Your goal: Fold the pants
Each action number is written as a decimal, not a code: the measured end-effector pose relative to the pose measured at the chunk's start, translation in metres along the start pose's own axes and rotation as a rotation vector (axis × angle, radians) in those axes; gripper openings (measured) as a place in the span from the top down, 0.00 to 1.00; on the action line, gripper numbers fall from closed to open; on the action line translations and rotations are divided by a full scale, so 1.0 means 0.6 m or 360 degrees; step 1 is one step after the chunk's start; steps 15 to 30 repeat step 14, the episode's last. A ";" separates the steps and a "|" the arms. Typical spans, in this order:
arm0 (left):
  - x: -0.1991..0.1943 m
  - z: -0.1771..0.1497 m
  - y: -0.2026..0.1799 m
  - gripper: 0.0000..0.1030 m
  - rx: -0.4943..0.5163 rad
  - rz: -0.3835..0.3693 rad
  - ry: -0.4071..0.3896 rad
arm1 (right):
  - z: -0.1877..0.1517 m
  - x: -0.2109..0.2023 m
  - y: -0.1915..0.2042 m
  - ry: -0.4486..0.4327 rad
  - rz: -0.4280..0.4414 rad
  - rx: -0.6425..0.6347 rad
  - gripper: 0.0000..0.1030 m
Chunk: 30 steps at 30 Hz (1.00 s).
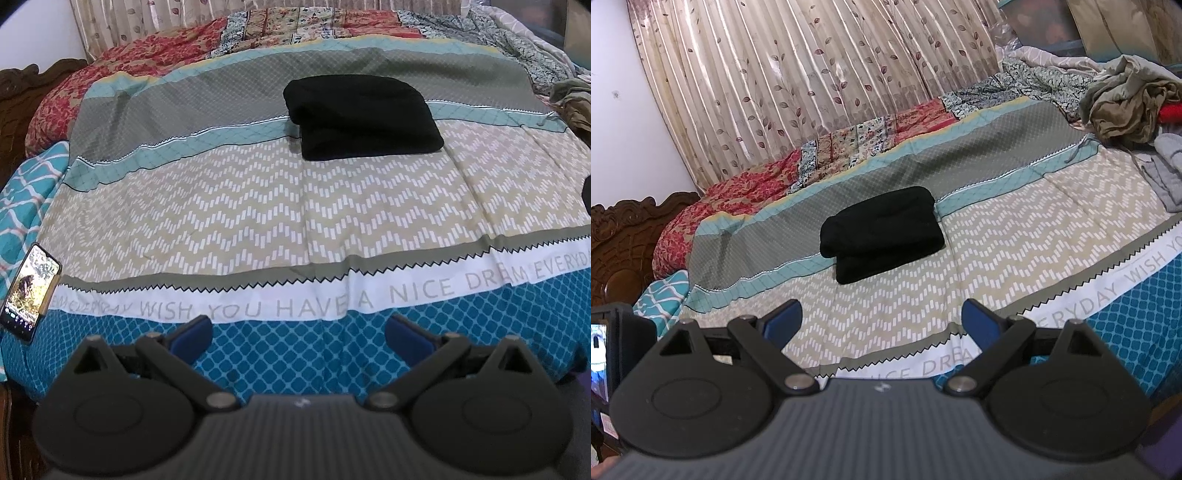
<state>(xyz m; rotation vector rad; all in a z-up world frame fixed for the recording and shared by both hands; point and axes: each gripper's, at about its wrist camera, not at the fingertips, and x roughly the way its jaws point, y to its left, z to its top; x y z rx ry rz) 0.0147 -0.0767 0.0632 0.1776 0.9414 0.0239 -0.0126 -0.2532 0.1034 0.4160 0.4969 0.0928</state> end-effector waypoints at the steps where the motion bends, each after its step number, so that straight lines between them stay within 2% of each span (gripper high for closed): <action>1: 0.001 0.000 0.000 0.00 0.0000 0.0000 0.0001 | 0.000 0.000 0.000 0.0002 -0.0001 -0.0001 0.08; 30: 0.002 0.001 -0.007 0.00 0.0041 -0.0024 -0.0037 | -0.003 0.006 0.001 0.0020 -0.0016 -0.0004 0.08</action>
